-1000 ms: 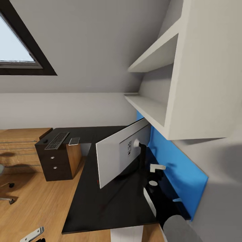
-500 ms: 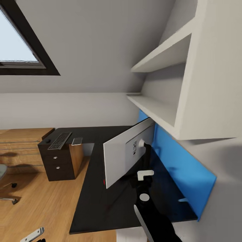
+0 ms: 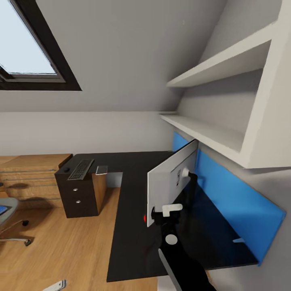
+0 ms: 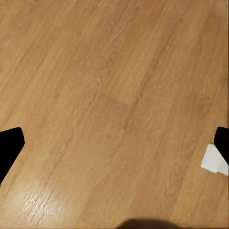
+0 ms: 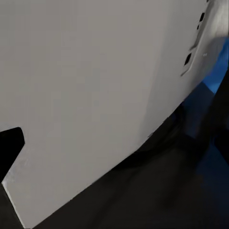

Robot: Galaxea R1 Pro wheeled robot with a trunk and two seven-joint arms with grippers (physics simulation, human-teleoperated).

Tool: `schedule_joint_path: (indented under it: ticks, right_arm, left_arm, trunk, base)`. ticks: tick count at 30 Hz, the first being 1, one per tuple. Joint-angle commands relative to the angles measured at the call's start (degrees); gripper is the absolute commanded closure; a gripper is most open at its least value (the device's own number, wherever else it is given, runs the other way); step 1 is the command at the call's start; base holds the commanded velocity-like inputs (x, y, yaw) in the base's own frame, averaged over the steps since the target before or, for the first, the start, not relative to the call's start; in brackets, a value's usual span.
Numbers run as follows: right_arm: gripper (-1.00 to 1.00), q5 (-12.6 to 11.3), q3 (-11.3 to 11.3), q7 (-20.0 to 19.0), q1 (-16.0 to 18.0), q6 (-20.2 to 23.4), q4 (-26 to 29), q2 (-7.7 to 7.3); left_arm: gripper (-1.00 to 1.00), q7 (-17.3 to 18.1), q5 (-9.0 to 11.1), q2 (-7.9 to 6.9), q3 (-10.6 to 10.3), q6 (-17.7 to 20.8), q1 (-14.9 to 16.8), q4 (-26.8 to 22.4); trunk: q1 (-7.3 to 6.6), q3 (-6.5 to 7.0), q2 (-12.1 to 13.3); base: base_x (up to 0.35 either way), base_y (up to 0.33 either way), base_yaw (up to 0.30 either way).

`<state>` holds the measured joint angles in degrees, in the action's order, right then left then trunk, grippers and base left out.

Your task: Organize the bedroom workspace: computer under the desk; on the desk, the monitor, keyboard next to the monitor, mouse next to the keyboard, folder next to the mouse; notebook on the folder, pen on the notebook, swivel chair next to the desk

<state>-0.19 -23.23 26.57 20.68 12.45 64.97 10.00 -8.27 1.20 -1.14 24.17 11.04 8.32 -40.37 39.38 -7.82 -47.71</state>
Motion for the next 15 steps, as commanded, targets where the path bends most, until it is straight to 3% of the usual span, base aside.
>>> schedule_joint_path:
  ticks: [1, 9, 15]
  right_arm:
    - [-1.0, 0.0, -0.16, 0.34, 0.06, 0.22, 0.06, 0.0]
    - [-1.0, 0.09, -0.23, 0.28, 0.04, -0.18, -0.05, 0.0]
    - [-1.0, 0.24, -0.49, 0.28, 0.05, -0.87, -0.19, 0.0]
  left_arm:
    - [-1.0, 0.14, 0.12, 0.01, -0.48, 0.29, 0.03, -0.03]
    - [-1.0, 0.62, 0.12, 0.03, -1.29, 0.29, 0.03, 0.03]
    - [-1.0, 0.58, 0.12, 0.02, -1.32, 0.26, 0.03, 0.03]
  trunk:
    - [0.02, -0.09, -0.08]
    - [0.02, -0.09, -0.08]
    - [0.02, -0.09, -0.08]
  base:
    - [-0.015, 0.323, 0.0]
    - [-0.058, 0.315, 0.0]
    - [0.194, 0.206, 0.0]
